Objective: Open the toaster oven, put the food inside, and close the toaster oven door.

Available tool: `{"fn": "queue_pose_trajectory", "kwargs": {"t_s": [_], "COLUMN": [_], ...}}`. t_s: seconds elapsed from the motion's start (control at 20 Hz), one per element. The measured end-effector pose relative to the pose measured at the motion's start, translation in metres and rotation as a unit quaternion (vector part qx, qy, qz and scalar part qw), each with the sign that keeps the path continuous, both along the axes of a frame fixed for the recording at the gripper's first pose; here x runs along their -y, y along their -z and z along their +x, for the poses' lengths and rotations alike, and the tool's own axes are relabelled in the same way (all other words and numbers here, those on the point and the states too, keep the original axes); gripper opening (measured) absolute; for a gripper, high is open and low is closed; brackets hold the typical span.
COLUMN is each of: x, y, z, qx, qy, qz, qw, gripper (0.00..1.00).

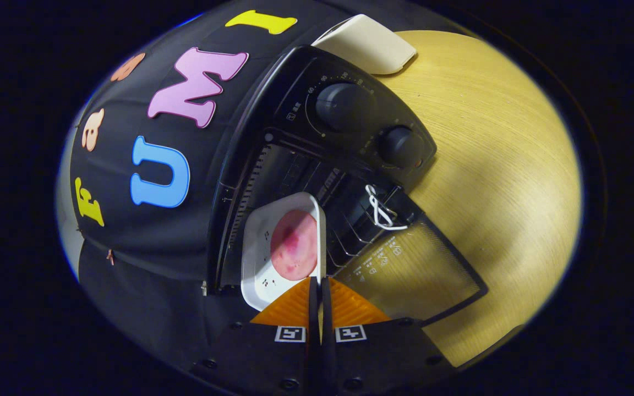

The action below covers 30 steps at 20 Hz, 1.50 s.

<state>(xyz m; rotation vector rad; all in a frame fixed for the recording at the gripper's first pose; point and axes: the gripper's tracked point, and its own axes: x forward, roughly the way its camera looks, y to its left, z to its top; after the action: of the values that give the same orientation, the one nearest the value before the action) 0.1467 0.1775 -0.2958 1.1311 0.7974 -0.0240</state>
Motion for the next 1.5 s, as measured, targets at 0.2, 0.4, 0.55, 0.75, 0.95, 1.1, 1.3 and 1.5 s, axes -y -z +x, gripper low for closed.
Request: {"fn": "queue_pose_trajectory", "kwargs": {"t_s": [0.2,0.4,0.55,0.75,0.95,1.1,1.3,1.5], "x": [-0.005,0.008,0.017,0.021,0.023,0.014,0.010,0.006], "y": [0.002,0.009,0.011,0.022,0.016,0.012,-0.001,-0.025], "z": [0.022,0.038,0.049,0.045,0.050,0.027,-0.001,-0.027], "qx": [0.016,0.014,0.010,-0.012,0.009,-0.002,0.001,0.026], "qy": [0.035,0.091,0.118,0.126,0.132,0.093,0.048,-0.027], "qz": [-0.011,-0.033,-0.034,-0.051,-0.046,-0.035,-0.046,-0.091], "qw": [0.999,0.995,0.992,0.991,0.990,0.995,0.998,0.995], "gripper": [0.05,0.05,0.05,0.05,0.12,0.28,0.59,0.98]}}
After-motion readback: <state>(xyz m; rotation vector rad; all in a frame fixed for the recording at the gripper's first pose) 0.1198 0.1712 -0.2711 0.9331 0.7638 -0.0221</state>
